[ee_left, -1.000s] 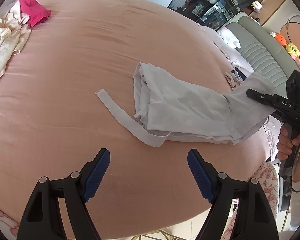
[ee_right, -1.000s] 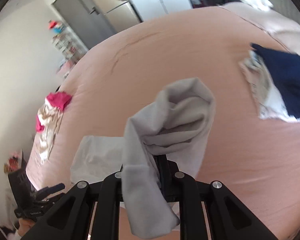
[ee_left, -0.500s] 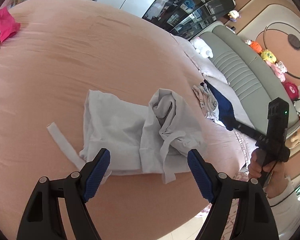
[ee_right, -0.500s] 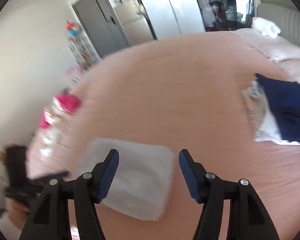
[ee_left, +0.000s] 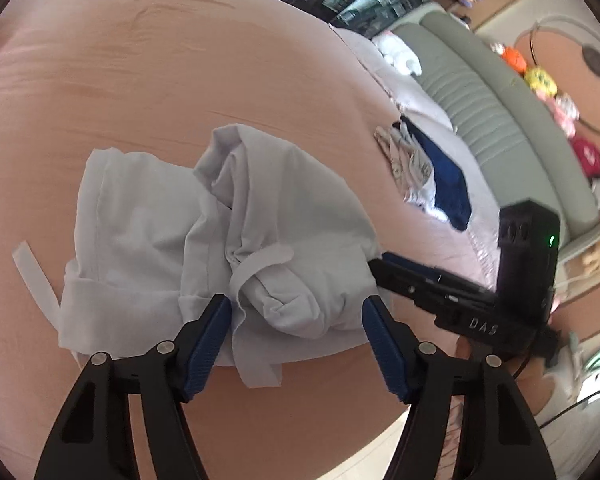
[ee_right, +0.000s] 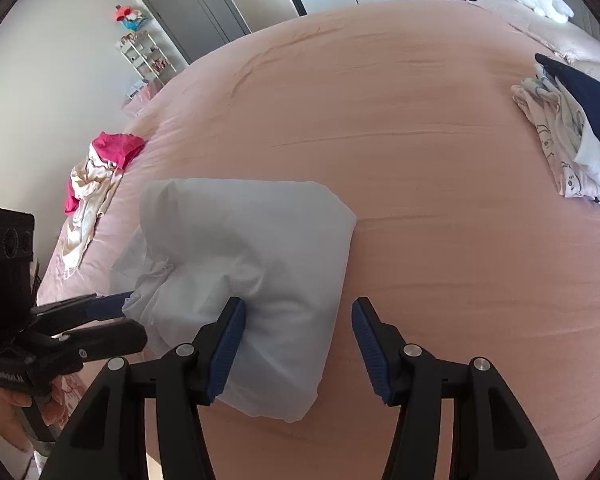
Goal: Fold clothes
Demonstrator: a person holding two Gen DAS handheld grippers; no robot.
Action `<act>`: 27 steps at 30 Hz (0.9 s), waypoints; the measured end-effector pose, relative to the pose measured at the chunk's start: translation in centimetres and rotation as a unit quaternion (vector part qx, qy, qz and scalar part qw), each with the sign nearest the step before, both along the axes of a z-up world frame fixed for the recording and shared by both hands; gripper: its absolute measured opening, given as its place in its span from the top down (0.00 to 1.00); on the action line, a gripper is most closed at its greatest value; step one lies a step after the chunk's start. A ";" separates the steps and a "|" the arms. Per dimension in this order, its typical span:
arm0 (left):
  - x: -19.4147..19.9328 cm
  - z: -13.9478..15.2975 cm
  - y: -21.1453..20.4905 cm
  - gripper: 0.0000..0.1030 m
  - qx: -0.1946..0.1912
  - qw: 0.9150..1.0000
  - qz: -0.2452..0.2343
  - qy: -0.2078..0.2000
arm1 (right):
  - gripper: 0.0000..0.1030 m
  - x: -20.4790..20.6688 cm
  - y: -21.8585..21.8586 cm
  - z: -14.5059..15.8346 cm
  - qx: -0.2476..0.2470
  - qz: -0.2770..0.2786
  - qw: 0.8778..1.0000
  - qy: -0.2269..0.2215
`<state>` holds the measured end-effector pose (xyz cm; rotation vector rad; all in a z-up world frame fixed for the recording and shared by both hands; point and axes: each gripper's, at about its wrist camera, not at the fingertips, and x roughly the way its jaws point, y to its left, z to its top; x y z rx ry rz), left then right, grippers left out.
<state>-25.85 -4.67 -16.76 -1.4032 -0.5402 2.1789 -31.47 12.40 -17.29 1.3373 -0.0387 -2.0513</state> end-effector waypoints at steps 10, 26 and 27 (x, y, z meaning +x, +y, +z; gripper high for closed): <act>-1.7 -0.9 2.3 0.82 -0.059 0.998 0.007 -0.017 | 0.46 -0.9 1.5 0.4 0.051 -0.047 0.997 0.040; 0.3 2.8 -6.1 0.92 -0.136 0.987 0.083 0.029 | 0.46 0.3 -5.8 3.5 0.084 0.053 0.988 0.119; 0.3 3.0 -6.5 0.92 -0.139 0.986 0.087 0.032 | 0.46 0.8 -6.7 3.6 0.090 0.066 0.986 0.128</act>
